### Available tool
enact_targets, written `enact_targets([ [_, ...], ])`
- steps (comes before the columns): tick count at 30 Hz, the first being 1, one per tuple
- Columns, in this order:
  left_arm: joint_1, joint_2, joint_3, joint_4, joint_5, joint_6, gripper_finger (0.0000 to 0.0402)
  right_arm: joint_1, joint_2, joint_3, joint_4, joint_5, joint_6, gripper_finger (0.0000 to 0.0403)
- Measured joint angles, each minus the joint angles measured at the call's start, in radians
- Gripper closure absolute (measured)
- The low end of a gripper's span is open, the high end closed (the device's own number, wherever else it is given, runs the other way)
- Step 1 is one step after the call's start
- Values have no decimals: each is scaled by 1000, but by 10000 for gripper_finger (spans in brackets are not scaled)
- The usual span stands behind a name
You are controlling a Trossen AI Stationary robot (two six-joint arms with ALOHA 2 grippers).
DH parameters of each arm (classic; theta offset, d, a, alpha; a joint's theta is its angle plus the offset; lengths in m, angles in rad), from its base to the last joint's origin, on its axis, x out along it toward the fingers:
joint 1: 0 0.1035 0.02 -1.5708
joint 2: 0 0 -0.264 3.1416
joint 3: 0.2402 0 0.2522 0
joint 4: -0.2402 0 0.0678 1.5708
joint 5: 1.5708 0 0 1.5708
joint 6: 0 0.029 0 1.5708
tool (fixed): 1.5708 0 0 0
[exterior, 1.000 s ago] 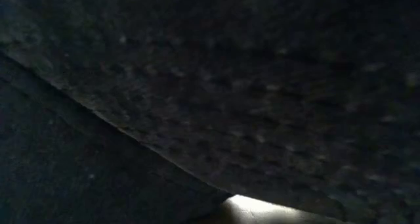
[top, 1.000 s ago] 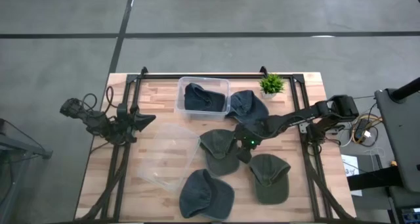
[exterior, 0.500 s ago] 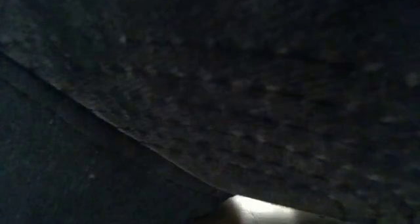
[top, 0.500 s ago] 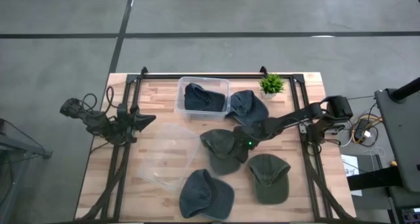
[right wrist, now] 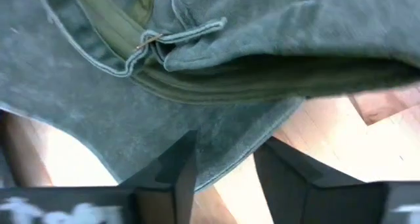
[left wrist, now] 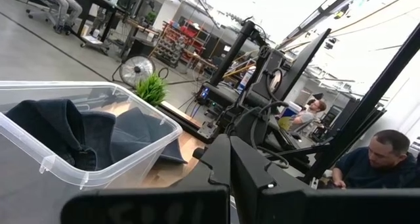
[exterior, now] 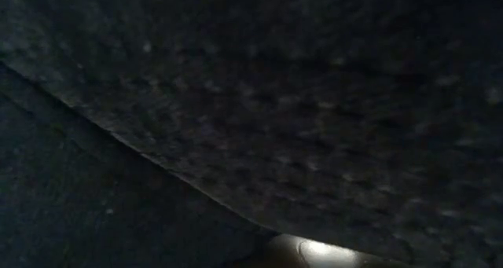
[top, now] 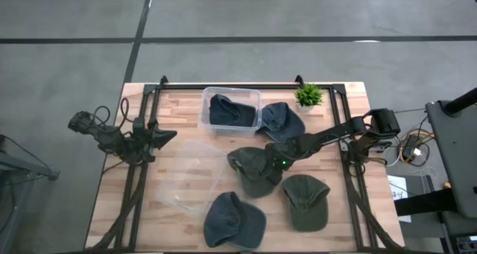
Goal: Pick & Place hat
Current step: Put the left black cap into the bottom transparent bin
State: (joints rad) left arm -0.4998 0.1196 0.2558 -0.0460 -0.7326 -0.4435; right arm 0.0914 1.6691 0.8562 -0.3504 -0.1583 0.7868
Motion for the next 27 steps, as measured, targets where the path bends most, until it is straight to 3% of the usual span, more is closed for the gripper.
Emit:
enact_targets([
  [12, 0, 0, 0, 0, 2, -2, 399, 0, -66, 0, -13, 30, -14, 369],
  [27, 0, 0, 0, 0, 13, -2, 399, 0, -77, -2, -21, 57, -19, 358],
])
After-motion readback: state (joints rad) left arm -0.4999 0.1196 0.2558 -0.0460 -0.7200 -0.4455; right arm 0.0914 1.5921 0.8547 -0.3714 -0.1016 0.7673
